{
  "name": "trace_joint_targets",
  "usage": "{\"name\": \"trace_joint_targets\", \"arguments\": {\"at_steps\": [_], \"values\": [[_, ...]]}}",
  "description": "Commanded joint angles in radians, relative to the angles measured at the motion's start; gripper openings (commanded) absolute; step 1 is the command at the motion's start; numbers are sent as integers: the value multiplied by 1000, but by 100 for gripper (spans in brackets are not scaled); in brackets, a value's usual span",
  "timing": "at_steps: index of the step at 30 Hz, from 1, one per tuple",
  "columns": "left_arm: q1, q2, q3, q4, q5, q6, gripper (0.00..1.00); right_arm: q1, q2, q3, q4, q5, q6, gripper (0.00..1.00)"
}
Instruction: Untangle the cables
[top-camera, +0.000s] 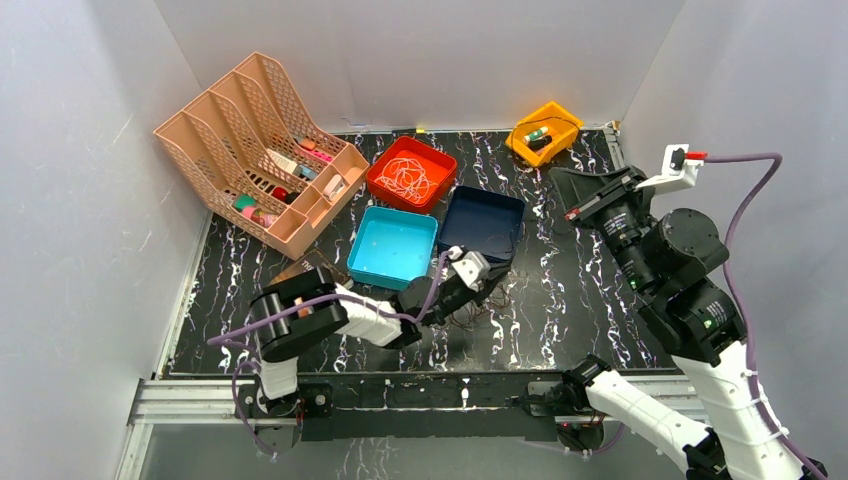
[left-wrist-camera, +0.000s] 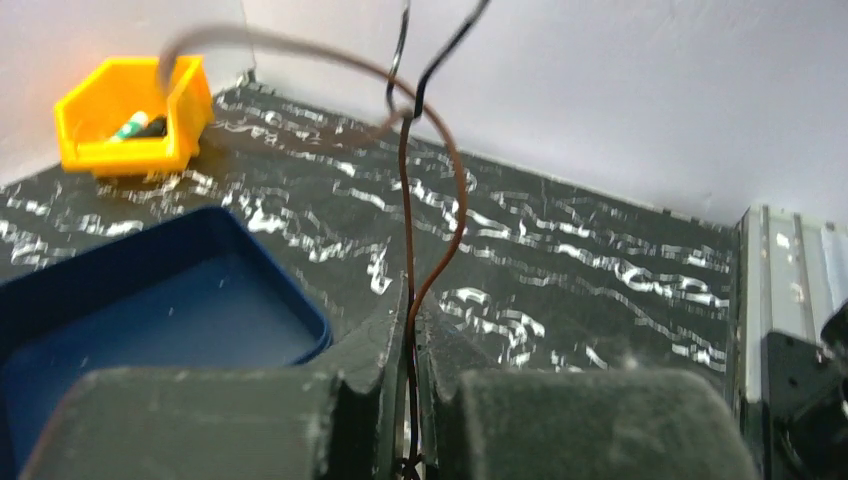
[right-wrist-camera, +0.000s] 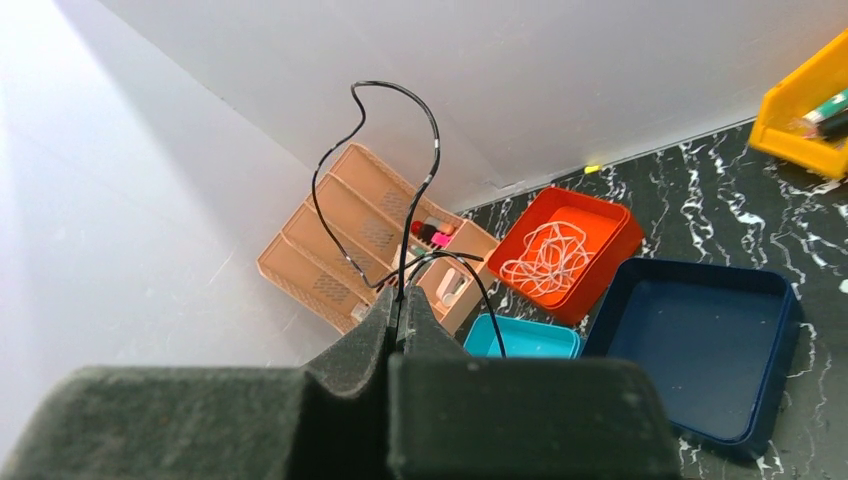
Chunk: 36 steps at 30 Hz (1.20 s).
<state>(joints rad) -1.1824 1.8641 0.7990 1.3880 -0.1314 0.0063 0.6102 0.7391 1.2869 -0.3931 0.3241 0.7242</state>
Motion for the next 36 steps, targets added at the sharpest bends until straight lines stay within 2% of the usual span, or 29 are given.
{"name": "trace_joint_targets", "arguments": {"at_steps": [1, 8, 13, 16, 21, 22, 24, 29, 35, 36], "values": [[-6, -134, -113, 26, -36, -22, 0, 3, -18, 58, 48, 77, -65, 0], [-9, -250, -270, -108, -72, -74, 0, 3, -33, 100, 65, 175, -177, 0], [-16, -320, -328, -245, -91, -106, 0, 2, -40, 105, 70, 216, -228, 0], [-17, -370, -309, -388, -108, -127, 0, 3, -30, 96, 51, 209, -243, 0], [-17, -422, -222, -759, -129, -170, 1, 3, 54, 74, -38, 131, -274, 0], [-17, -432, -220, -797, -143, -184, 5, 3, 72, 57, -47, 110, -278, 0], [-17, -460, -232, -844, -172, -207, 24, 3, 104, 13, -45, 76, -287, 0], [-17, -527, -244, -934, -211, -225, 49, 3, 185, -80, 20, 13, -316, 0], [-15, -595, -233, -1042, -226, -255, 78, 3, 281, -147, 119, 55, -360, 0], [-16, -608, -231, -1064, -223, -258, 87, 3, 296, -159, 138, 62, -367, 0]]}}
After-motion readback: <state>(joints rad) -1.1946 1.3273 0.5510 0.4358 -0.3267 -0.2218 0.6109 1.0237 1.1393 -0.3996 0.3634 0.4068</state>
